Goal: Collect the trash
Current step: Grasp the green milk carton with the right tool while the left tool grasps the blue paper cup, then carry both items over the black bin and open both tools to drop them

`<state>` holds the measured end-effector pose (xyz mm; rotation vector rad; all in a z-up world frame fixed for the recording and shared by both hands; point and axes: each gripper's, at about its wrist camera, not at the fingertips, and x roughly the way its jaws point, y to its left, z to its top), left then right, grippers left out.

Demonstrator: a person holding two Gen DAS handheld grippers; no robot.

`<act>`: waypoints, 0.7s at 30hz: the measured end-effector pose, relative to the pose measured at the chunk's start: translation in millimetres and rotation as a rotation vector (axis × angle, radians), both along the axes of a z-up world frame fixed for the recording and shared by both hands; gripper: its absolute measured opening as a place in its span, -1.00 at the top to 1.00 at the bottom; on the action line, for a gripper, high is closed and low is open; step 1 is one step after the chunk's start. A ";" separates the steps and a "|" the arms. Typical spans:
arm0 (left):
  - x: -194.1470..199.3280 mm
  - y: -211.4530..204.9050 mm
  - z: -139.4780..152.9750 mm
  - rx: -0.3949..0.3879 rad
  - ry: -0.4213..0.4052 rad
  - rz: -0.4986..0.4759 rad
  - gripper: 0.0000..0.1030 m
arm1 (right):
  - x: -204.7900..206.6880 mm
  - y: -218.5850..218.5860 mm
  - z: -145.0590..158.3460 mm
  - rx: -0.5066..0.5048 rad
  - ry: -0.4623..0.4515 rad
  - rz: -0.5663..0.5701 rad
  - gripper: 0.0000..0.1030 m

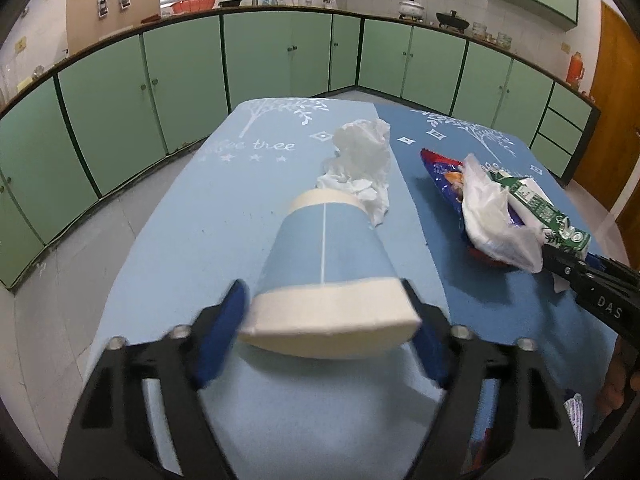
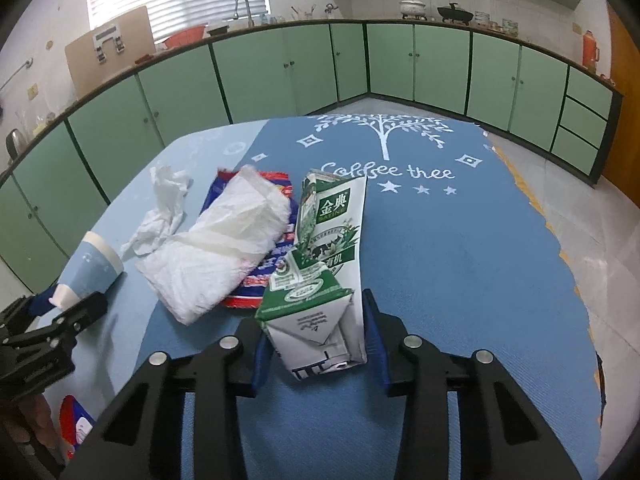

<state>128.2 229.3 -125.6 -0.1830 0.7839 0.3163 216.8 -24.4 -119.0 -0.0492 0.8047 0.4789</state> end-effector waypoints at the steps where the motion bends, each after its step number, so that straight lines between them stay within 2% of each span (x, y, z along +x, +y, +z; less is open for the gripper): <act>1: -0.8 -0.4 0.9 -0.001 -0.008 0.002 -0.31 | -0.3 -1.5 1.0 0.004 -0.004 -0.003 0.25; 3: -3.2 -1.6 3.8 0.004 -0.026 0.005 -0.16 | -1.9 -3.7 2.9 0.007 -0.013 -0.007 0.26; 6: -7.5 -1.7 8.5 0.004 -0.057 0.007 -0.09 | -4.4 -6.4 5.7 0.005 -0.026 -0.008 0.27; 16: -24.6 -19.3 40.2 0.023 -0.149 -0.034 -0.04 | -20.7 -31.1 32.9 0.042 -0.088 -0.039 0.28; 21: -24.2 -42.6 60.3 0.029 -0.196 -0.094 -0.04 | -30.9 -51.6 52.6 0.060 -0.122 -0.064 0.28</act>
